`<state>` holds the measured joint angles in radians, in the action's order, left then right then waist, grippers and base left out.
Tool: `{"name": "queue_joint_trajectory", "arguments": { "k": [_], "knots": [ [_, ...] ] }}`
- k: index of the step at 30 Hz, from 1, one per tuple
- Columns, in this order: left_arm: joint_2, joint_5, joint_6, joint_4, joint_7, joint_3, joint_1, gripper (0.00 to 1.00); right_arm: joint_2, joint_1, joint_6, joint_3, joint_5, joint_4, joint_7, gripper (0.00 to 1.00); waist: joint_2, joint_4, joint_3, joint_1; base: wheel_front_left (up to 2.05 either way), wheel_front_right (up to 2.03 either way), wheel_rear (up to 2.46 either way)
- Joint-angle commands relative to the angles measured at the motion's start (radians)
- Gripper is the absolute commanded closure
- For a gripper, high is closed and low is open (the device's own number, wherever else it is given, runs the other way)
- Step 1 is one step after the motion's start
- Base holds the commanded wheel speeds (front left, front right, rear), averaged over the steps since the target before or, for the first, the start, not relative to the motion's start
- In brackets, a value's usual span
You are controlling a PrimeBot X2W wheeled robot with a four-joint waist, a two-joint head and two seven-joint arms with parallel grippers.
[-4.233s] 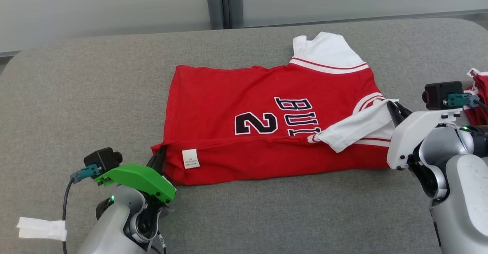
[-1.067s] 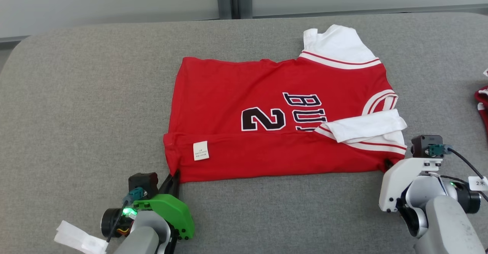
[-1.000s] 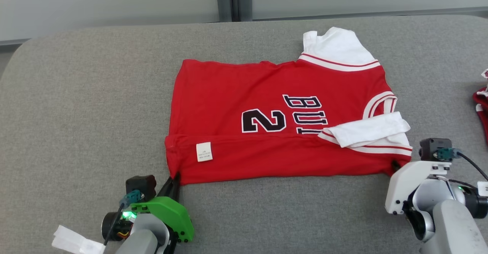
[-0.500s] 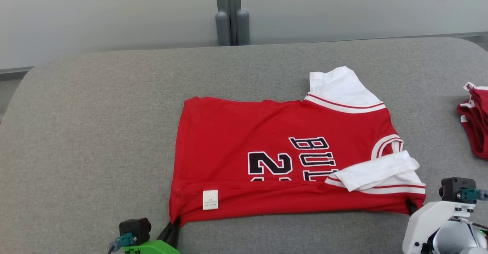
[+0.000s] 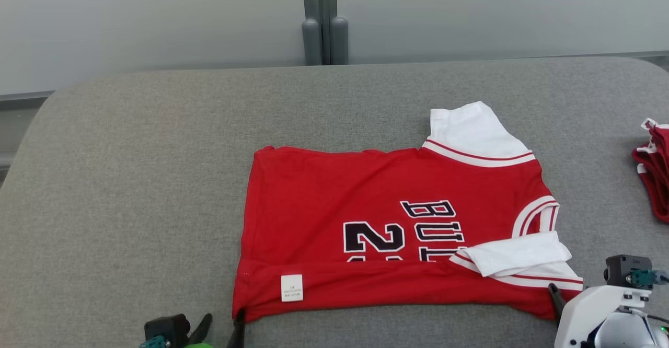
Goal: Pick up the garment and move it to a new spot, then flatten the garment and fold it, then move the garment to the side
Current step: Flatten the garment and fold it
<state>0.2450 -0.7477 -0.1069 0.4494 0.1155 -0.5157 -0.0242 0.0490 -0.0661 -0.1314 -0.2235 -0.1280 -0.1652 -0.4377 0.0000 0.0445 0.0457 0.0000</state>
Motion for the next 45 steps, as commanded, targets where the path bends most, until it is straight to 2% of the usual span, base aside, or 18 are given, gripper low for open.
{"name": "queue_joint_trajectory", "arguments": {
  "k": [1,5,10,13,16,18,22,28,39,43,45],
  "knots": [
    [0.018,0.002,-0.011,-0.015,0.006,0.012,0.009,0.0,0.004,0.022,0.002,-0.003,0.006,0.013,0.008,0.0,0.0,0.001,-0.003,0.0,0.0,0.0,0.0],
    [0.058,-0.004,-0.035,-0.071,0.008,0.047,-0.007,0.0,0.016,0.061,0.002,0.003,0.012,0.075,-0.008,0.0,0.0,-0.003,-0.001,0.0,0.0,0.0,0.0],
    [0.114,0.011,-0.048,-0.153,-0.014,0.079,-0.075,0.0,0.082,0.146,0.002,0.034,0.019,0.164,-0.071,0.0,0.0,-0.008,0.022,0.0,0.0,0.0,0.0],
    [0.124,0.032,-0.046,-0.181,-0.046,0.069,-0.151,0.0,0.121,0.229,0.002,0.067,0.002,0.169,-0.109,0.0,0.0,-0.008,0.048,0.0,0.0,0.0,0.0],
    [0.109,0.045,-0.02,-0.163,-0.1,0.042,-0.26,0.0,0.179,0.33,0.002,0.132,0.016,0.117,-0.151,0.0,0.0,-0.008,0.085,0.0,0.0,0.0,0.0],
    [0.105,0.058,-0.009,-0.12,-0.151,0.014,-0.334,0.0,0.192,0.409,0.002,0.181,0.006,0.073,-0.163,0.0,0.0,-0.01,0.108,0.0,0.0,0.0,0.0],
    [0.059,0.045,0.02,-0.032,-0.231,-0.012,-0.473,0.0,0.202,0.559,0.002,0.257,-0.014,-0.028,-0.166,0.0,0.0,-0.016,0.162,0.0,0.0,0.0,0.0],
    [-0.002,0.028,0.056,0.106,-0.33,-0.038,-0.641,0.0,0.198,0.736,0.002,0.318,-0.012,-0.179,-0.123,0.0,0.0,-0.018,0.237,0.0,0.0,0.0,0.0],
    [-0.046,0.063,0.036,0.28,-0.398,-0.068,-0.824,0.0,0.188,0.911,0.002,0.375,0.003,-0.361,-0.034,0.0,0.0,-0.017,0.312,0.0,0.0,0.0,0.0],
    [-0.067,0.073,0.042,0.32,-0.392,-0.082,-0.854,0.0,0.184,0.946,0.002,0.383,0.002,-0.41,-0.002,0.0,0.0,-0.008,0.328,0.0,0.0,0.0,0.0],
    [-0.068,0.098,0.031,0.339,-0.376,-0.097,-0.87,0.0,0.187,0.959,0.002,0.387,0.004,-0.431,0.01,0.0,0.0,-0.004,0.337,0.0,0.0,0.0,0.0]
  ]
}}
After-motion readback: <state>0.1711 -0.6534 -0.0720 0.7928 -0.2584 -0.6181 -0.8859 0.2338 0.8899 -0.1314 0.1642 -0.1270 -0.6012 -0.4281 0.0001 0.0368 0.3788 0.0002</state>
